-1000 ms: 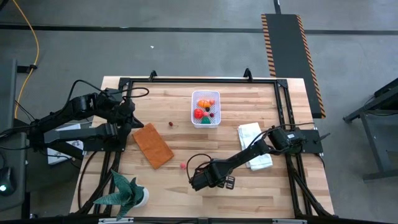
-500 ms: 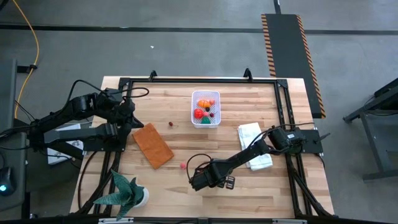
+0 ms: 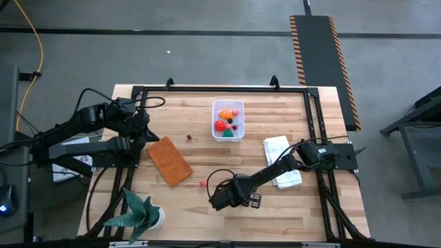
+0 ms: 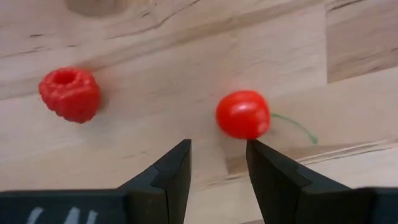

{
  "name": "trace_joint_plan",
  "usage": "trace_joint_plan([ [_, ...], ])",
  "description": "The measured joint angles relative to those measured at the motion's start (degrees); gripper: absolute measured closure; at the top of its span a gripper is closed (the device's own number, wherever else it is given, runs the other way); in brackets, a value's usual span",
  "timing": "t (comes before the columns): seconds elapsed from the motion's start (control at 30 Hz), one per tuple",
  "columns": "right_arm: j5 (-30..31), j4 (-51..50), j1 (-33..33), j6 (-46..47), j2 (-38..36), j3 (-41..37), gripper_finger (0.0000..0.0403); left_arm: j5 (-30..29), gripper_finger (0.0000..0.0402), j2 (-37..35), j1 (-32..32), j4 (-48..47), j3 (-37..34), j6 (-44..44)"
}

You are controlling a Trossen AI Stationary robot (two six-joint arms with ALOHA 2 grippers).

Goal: Pick and placing Produce into tupperware
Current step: Put the red cherry into the white bin

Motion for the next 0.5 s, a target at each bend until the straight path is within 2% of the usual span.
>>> trace_joint_plan([
  [0.5, 1.0, -0.9, 0.0, 0.4, 0.0, 0.0, 0.0259, 0.0, 0.0401, 0.0, 0.0, 0.0, 0.0, 0.0],
])
